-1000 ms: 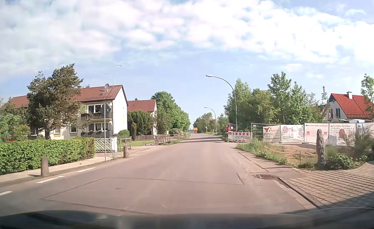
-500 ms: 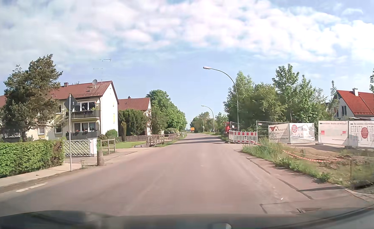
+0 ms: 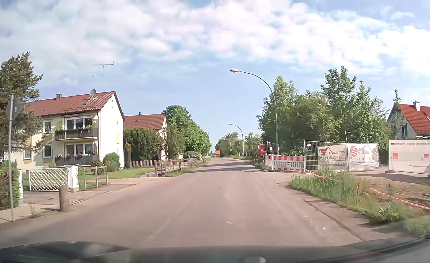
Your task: Follow the waypoints while adhering to traffic rules and regulations
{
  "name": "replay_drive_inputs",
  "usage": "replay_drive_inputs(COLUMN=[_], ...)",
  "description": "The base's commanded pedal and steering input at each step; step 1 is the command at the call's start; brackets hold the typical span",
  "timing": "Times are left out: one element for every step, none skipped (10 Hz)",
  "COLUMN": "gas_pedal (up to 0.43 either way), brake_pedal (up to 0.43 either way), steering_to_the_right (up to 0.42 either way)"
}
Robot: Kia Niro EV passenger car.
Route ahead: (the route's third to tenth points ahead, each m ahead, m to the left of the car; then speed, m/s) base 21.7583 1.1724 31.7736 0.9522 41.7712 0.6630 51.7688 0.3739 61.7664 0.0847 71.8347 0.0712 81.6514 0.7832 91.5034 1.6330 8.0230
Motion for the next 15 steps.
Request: replay_drive_inputs(gas_pedal=[0.11,0.11,0.087,0.047,0.028,0.02,0.02,0.028,0.047,0.059,0.059,0.067,0.079,0.087,0.087], brake_pedal=[0.0,0.0,0.0,0.0,0.0,0.0,0.0,0.0,0.0,0.0,0.0,0.0,0.0,0.0,0.0], steering_to_the_right=[0.008,0.006,0.005,0.005,0.005,0.005,0.005,0.005,0.005,0.004,0.005,0.005,0.004,0.003,0.002])
